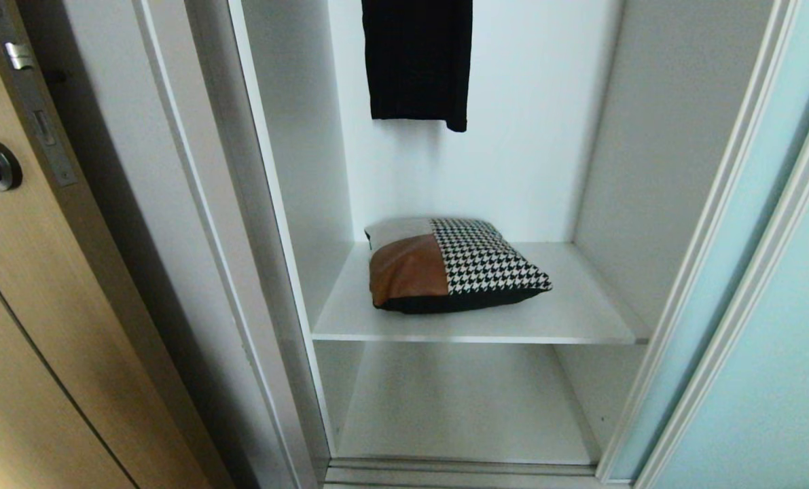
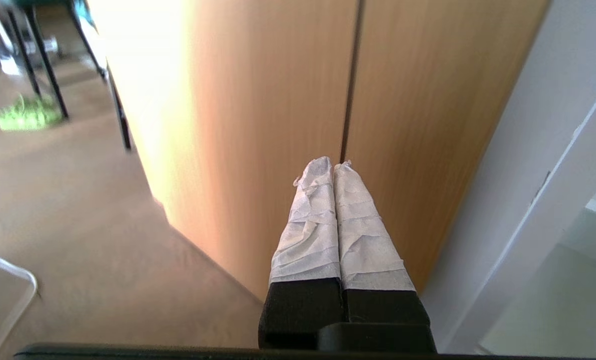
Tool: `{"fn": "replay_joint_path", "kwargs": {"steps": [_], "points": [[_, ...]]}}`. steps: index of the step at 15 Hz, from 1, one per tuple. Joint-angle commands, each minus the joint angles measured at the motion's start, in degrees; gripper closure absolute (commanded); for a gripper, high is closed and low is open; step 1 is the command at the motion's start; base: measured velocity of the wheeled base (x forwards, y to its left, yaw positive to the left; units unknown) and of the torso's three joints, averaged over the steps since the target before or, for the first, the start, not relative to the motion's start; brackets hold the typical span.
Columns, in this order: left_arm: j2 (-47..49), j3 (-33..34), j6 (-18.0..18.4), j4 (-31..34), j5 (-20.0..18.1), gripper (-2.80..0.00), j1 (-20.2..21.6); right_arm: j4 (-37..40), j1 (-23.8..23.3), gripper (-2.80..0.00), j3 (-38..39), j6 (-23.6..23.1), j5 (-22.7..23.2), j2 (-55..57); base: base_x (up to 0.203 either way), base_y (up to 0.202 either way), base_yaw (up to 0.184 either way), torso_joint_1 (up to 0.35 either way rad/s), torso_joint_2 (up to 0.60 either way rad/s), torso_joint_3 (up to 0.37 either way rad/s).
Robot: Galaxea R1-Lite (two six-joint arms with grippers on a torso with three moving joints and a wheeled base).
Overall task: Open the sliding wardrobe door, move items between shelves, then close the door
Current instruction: Close the door
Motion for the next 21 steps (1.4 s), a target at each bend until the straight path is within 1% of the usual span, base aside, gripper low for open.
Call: {"fn": "replay_joint_path", "kwargs": {"steps": [1,2,3,4,5,6,7,8,9,10,11,13,14,16,21], "points": [[-8.7,0.7,-3.0,5.4,-0.5,0.0,1.5,0.0,0.0,0.0,0.9,2.2,-1.7,-1.3,0.0,0.0,0.0,0.0,0.0,0.0],[-11.3,0.7,-3.7,7.6,-2.1,0.0,1.4,0.0,0.0,0.0,1.0,2.3,-1.5,-1.3,0.0,0.0,0.0,0.0,0.0,0.0],[-14.4,0.3,-4.0,10.8,-6.4,0.0,1.2,0.0,0.0,0.0,1.2,2.1,-1.3,-1.3,0.0,0.0,0.0,0.0,0.0,0.0],[-18.3,-0.5,-4.1,14.6,-12.5,0.0,1.1,0.0,0.0,0.0,1.1,1.9,-1.1,-1.3,0.0,0.0,0.0,0.0,0.0,0.0],[-21.0,-1.2,-3.7,17.7,-17.7,0.0,1.1,-0.1,-0.1,0.0,0.9,1.7,-1.1,-1.3,0.0,0.0,0.0,0.0,0.0,0.0],[-21.8,-1.8,-3.3,20.2,-22.7,0.0,1.0,-0.5,-0.1,0.0,0.5,1.6,-1.2,-1.3,0.0,0.0,0.0,0.0,0.0,0.0],[-21.4,-2.4,-2.8,22.7,-25.9,0.0,0.9,-1.1,-0.1,0.0,0.9,1.7,-1.4,-1.3,0.0,0.0,0.0,0.0,0.0,0.0],[-21.3,-2.4,-2.0,23.3,-29.0,0.0,0.9,-2.3,-0.1,0.0,1.2,2.0,-1.7,-1.3,0.0,0.0,0.0,0.0,0.0,0.0],[-21.3,-2.0,-0.4,23.6,-33.8,0.0,0.9,-3.1,-0.1,0.0,1.2,1.9,-1.7,-1.3,0.0,0.0,0.0,0.0,0.0,0.0],[-21.3,-0.4,3.0,23.3,-37.5,0.0,0.9,-3.3,-0.1,0.0,1.1,1.7,-1.6,-1.3,0.0,0.0,0.0,0.0,0.0,0.0],[-21.3,-0.5,4.5,23.8,-38.4,0.0,0.9,-3.3,-0.1,0.0,1.2,1.6,-1.7,-1.3,0.0,0.0,0.0,0.0,0.0,0.0],[-21.3,0.0,4.6,22.6,-38.5,0.0,0.8,-3.4,-0.1,0.0,1.0,1.5,-1.3,-1.3,0.0,0.0,0.0,0.0,0.0,0.0],[-21.3,0.0,4.1,22.5,-38.4,0.0,0.8,-3.4,-0.1,0.0,1.0,1.4,-1.4,-1.3,0.0,0.0,0.0,0.0,0.0,0.0],[-21.3,0.0,1.8,22.5,-37.1,0.0,0.8,-3.4,-0.1,0.0,0.2,1.4,-1.1,-1.3,0.0,0.0,0.0,0.0,0.0,0.0],[-21.3,0.0,1.6,22.4,-36.5,0.0,0.8,-3.1,-0.2,0.0,-2.5,1.4,-1.5,-1.1,0.0,0.0,0.0,0.0,0.0,0.0]]}}
